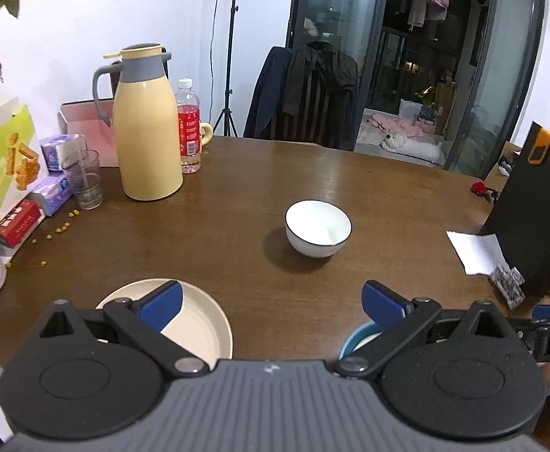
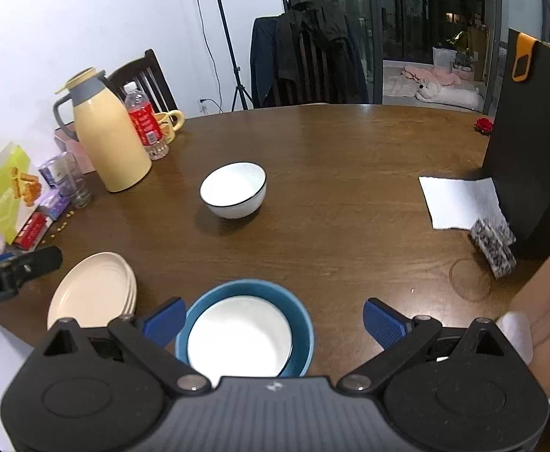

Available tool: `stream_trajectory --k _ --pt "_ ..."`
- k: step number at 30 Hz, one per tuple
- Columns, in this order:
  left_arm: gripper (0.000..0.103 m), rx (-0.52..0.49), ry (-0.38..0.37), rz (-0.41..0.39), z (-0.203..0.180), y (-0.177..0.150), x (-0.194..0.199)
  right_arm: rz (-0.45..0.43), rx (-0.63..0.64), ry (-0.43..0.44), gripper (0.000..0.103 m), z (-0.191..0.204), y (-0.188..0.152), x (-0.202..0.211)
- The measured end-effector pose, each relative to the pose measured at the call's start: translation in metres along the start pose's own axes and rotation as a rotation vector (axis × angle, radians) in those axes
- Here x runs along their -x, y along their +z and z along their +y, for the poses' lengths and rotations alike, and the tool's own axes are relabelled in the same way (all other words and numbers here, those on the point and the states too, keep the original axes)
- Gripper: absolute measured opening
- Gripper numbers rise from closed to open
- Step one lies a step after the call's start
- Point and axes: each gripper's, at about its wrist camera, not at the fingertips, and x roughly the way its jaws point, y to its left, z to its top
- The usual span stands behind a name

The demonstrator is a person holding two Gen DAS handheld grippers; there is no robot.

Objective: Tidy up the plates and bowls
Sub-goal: 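Pull both grippers back and move them toward the small white bowl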

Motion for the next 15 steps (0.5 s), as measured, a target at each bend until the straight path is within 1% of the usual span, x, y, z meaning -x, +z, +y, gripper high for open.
stream_trajectory --k 9,15 --pt "0.103 0.022 -0.012 0.053 0.008 0.047 -0.055 0.047 -0.007 -0.016 0.101 -0.007 0.057 -0.048" --pt "0.103 0.024 -0.015 0.096 0.008 0.072 -0.096 0.081 0.011 -0.022 0.101 -0.008 0.09 -0.085"
